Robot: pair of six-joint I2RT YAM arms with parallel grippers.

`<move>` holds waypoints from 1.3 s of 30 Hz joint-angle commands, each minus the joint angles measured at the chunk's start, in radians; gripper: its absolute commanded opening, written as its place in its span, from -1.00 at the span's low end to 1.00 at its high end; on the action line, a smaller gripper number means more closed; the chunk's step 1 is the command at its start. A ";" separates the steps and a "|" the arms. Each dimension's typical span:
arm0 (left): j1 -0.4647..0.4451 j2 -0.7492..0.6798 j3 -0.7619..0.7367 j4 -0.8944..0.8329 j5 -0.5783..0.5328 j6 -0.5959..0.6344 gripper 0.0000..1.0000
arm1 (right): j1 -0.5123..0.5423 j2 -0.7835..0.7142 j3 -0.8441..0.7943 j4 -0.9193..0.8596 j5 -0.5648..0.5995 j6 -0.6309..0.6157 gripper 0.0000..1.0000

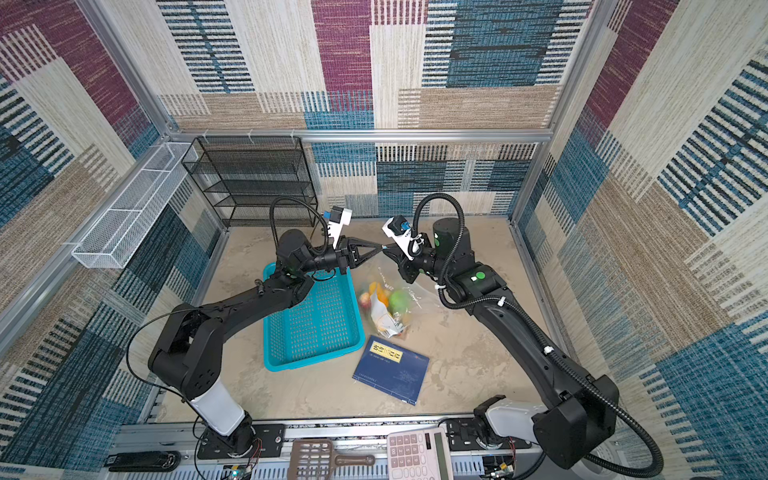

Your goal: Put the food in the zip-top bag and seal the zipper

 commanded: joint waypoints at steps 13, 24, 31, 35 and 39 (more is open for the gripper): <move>-0.006 -0.066 -0.012 -0.179 -0.076 0.157 -1.00 | -0.012 -0.037 -0.029 -0.052 -0.104 -0.030 -0.90; 0.000 -0.089 -0.015 -0.199 -0.095 0.180 -1.00 | -0.036 -0.037 -0.045 -0.092 -0.097 -0.010 -0.90; 0.000 -0.055 0.011 -0.140 -0.009 0.096 -1.00 | -0.041 -0.044 -0.045 -0.028 -0.094 -0.022 -0.91; 0.000 -0.065 -0.022 -0.097 -0.002 0.069 -0.64 | -0.042 -0.022 -0.015 -0.016 -0.081 -0.030 -0.92; 0.000 -0.081 -0.035 -0.151 0.029 0.136 -0.02 | -0.044 0.011 0.037 -0.032 -0.091 -0.041 -0.92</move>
